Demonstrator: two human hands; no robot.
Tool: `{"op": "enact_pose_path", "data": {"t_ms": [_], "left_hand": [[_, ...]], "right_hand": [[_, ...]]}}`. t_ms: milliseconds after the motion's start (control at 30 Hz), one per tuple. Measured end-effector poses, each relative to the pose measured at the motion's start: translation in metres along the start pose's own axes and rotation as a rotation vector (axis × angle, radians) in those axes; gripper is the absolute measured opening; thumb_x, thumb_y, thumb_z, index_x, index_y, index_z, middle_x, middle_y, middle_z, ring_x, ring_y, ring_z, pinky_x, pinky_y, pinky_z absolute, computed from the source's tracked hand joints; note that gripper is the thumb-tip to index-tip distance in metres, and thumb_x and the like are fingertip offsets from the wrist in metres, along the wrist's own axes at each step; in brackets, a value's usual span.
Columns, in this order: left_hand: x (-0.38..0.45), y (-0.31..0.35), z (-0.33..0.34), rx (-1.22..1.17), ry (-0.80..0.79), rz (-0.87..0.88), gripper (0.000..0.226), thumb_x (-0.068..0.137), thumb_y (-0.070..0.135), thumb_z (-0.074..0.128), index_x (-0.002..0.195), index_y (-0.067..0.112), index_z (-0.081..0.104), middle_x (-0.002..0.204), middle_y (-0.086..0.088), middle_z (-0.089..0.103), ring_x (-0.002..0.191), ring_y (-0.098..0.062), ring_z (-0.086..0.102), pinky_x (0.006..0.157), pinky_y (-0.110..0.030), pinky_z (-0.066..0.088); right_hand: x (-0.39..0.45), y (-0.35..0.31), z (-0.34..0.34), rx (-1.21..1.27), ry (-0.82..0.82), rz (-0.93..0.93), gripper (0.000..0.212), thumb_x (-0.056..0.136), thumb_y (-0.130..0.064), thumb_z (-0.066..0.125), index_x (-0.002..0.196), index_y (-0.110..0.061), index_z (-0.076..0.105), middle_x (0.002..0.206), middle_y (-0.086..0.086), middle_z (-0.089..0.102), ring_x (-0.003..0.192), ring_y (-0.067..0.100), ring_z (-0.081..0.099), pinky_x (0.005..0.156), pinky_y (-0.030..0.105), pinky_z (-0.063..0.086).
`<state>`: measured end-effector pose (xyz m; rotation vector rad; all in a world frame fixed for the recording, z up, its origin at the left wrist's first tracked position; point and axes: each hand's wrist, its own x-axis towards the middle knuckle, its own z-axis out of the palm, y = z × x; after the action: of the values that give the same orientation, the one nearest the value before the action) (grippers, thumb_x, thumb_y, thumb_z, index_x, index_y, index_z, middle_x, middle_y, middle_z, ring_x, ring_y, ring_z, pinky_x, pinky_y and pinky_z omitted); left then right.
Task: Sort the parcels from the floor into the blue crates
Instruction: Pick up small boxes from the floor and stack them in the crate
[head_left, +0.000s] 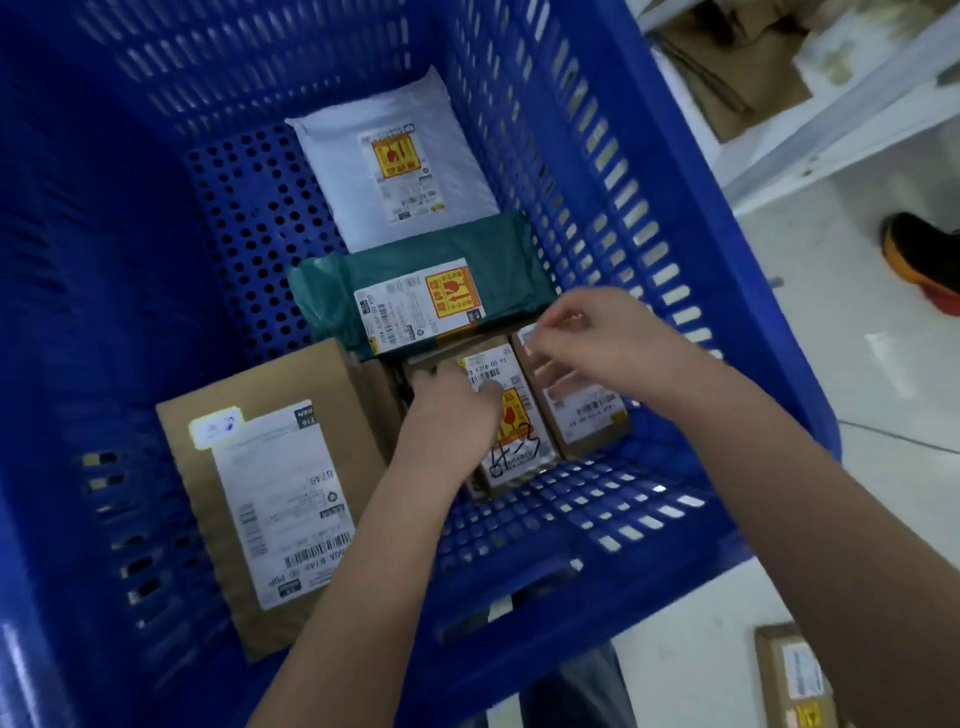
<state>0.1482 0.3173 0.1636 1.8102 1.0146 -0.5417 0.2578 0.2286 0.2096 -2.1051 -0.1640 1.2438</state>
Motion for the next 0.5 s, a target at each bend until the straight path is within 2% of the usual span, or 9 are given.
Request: {"op": "enact_pose_path", "data": {"t_ms": [67,133,167,233,300,400,500], "left_hand": [[-0.007,0.015,-0.004,-0.075,0.034,0.102,0.027,0.094,0.028,0.043,0.113,0.012,0.052,0.108,-0.013,0.059,0.082,-0.024,0.056,0.061,-0.028,0.036],[-0.015,0.036,-0.005,-0.166,0.097,0.200,0.010,0.092,0.020,0.044,0.093,0.017,0.054,0.085,-0.007,0.060,0.073,-0.022,0.053,0.062,-0.029,0.039],[-0.019,0.048,-0.004,-0.207,0.128,0.259,0.011,0.092,0.016,0.044,0.086,0.018,0.053,0.079,-0.005,0.059,0.073,-0.024,0.054,0.065,-0.032,0.041],[-0.032,0.073,0.002,-0.266,0.179,0.386,0.015,0.090,0.009,0.045,0.082,0.016,0.056,0.079,-0.004,0.064,0.079,-0.023,0.060,0.073,-0.038,0.050],[-0.049,0.098,0.012,-0.271,0.281,0.545,0.016,0.087,0.008,0.047,0.082,0.018,0.059,0.076,0.005,0.063,0.076,-0.013,0.060,0.077,-0.037,0.052],[-0.079,0.132,0.033,-0.376,0.395,0.789,0.021,0.083,0.011,0.043,0.076,0.026,0.055,0.072,0.009,0.059,0.068,-0.014,0.056,0.070,-0.038,0.051],[-0.101,0.155,0.083,-0.404,0.321,0.969,0.021,0.082,0.010,0.041,0.073,0.025,0.053,0.068,0.004,0.058,0.063,-0.023,0.055,0.062,-0.042,0.048]], "right_hand": [[-0.023,-0.012,-0.004,0.130,0.060,-0.142,0.005,0.089,-0.007,0.059,0.093,-0.003,0.059,0.083,0.013,0.069,0.061,0.014,0.068,0.056,0.026,0.059],[-0.042,-0.016,-0.009,0.220,0.156,-0.263,0.005,0.088,-0.001,0.057,0.086,-0.006,0.058,0.080,0.015,0.069,0.064,0.018,0.067,0.061,0.030,0.060],[-0.050,-0.015,-0.012,0.261,0.214,-0.319,0.011,0.087,0.001,0.057,0.083,-0.009,0.058,0.080,0.016,0.068,0.066,0.020,0.067,0.063,0.032,0.060],[-0.067,-0.009,-0.022,0.292,0.341,-0.416,0.018,0.085,0.001,0.058,0.080,-0.016,0.056,0.081,0.012,0.068,0.073,0.025,0.069,0.068,0.037,0.060],[-0.082,0.004,-0.037,0.319,0.488,-0.500,0.019,0.085,-0.002,0.060,0.085,-0.020,0.054,0.082,0.004,0.065,0.078,0.029,0.068,0.072,0.041,0.058],[-0.106,0.042,-0.066,0.418,0.785,-0.551,0.022,0.083,-0.005,0.059,0.095,-0.021,0.048,0.084,-0.001,0.061,0.080,0.026,0.066,0.071,0.038,0.057],[-0.127,0.106,-0.092,0.491,0.991,-0.434,0.025,0.081,-0.011,0.058,0.096,-0.027,0.045,0.086,-0.004,0.059,0.079,0.021,0.066,0.061,0.027,0.057]]}}
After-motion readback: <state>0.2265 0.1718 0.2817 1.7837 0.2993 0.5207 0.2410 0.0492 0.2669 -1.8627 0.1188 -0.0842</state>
